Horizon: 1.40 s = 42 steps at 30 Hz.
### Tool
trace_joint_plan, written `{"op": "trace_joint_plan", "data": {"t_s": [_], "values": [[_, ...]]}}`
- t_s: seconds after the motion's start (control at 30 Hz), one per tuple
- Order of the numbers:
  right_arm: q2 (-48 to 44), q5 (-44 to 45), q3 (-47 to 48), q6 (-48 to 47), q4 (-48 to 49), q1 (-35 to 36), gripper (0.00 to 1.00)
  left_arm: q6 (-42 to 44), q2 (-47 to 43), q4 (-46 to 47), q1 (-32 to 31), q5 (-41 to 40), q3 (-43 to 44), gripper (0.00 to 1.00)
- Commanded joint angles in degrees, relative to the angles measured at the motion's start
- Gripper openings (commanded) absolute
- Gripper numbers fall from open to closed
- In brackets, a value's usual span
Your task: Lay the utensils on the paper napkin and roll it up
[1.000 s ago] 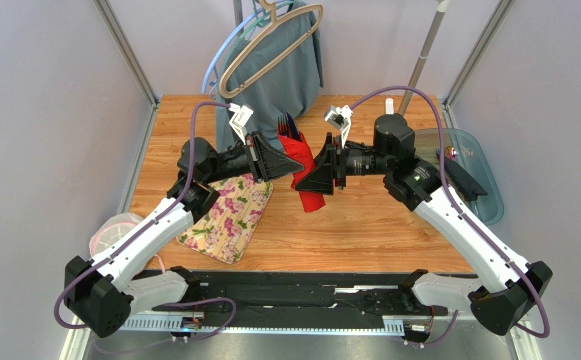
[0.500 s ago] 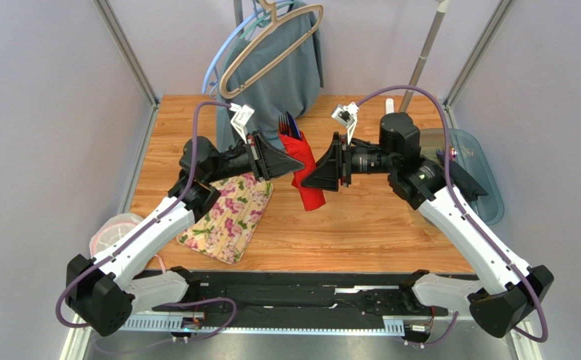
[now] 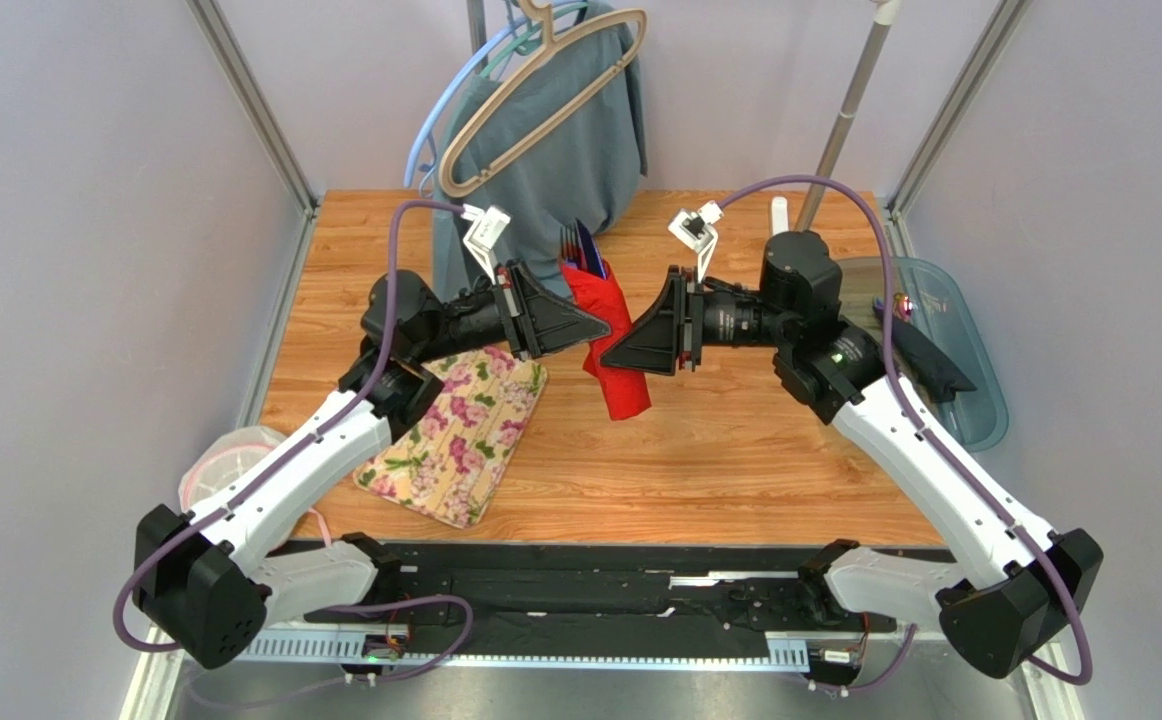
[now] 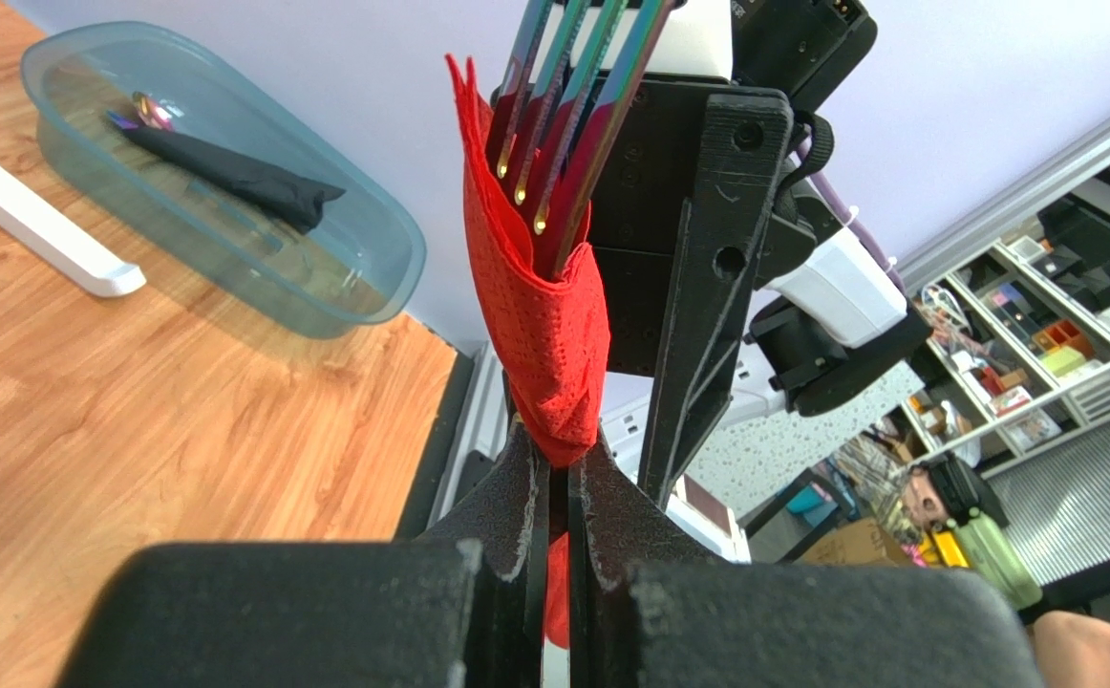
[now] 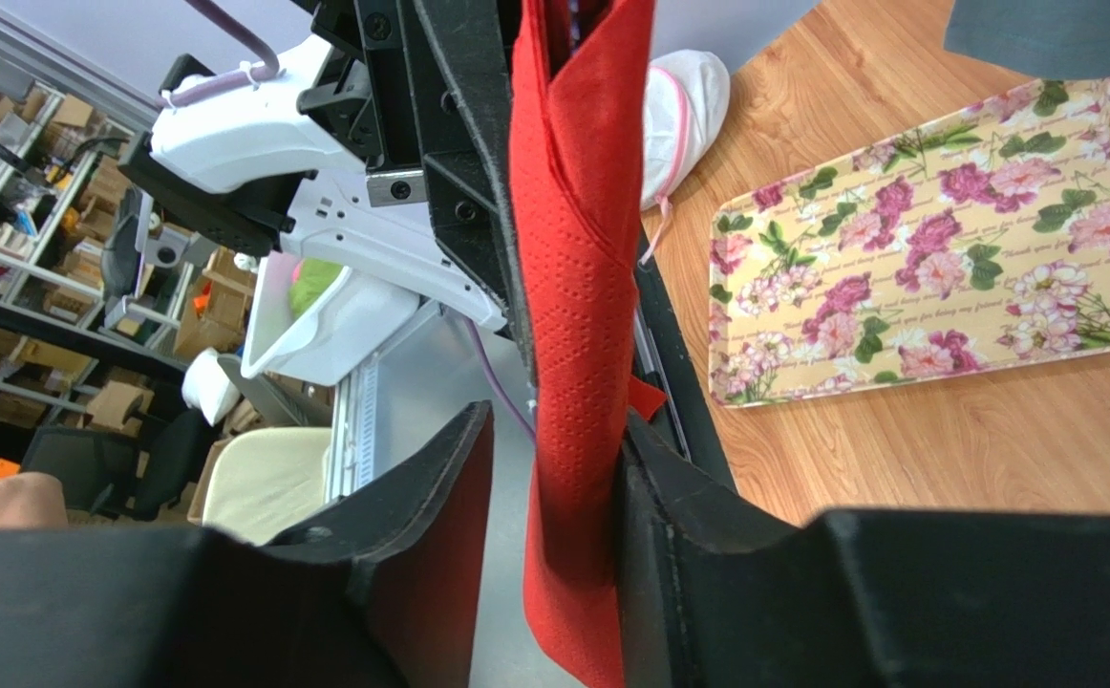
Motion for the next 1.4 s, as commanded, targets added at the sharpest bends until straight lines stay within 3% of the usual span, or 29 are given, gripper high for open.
{"op": "trace_joint_plan", "data": {"t_s": [0.0,0.5,0.6,0.67,0.8,0.9,0.93,1.03,1.23,1.37], "values": [[-0.7,-1.1,-0.6,4.4,6.0,0.2,0.36,-0.5,0.3,2.4,0.3,-2.4,3.3,0.00],[-0.8,1.5,-5.4,14.4,14.0,0.2,0.32,-1.9,0.6,1.6,2.6,-4.8,3.8,0.00],[-0.7,1.6,-5.3,14.6,14.3,0.1,0.18,-1.9,0.6,1.5,2.7,-4.8,3.6,0.00],[-0.5,1.2,-4.6,14.4,14.6,0.1,0.00,-2.1,0.6,1.4,2.7,-4.5,3.4,0.00],[0.2,-0.1,-3.0,11.7,12.7,-0.6,0.00,-2.0,0.7,-0.2,2.7,-4.6,3.2,0.00],[0.5,-0.8,-2.2,10.4,9.9,-2.3,0.00,-1.0,0.5,-0.5,2.6,-4.0,2.6,0.25],[0.6,-1.7,-2.2,10.4,9.3,-3.5,0.00,-0.9,0.3,-0.6,2.7,-4.0,2.2,0.39],[0.5,-3.5,-1.5,8.9,6.7,-6.7,0.00,0.7,-0.5,-2.5,2.7,-3.7,1.8,0.60],[-1.5,-8.2,-0.9,-0.5,-7.1,-15.9,0.00,6.7,-2.6,-7.0,2.7,-0.4,0.0,0.66],[-2.3,-12.1,-1.6,-16.6,-21.9,-26.7,0.00,14.0,-4.3,-14.3,2.6,2.1,-1.0,0.67]]}}
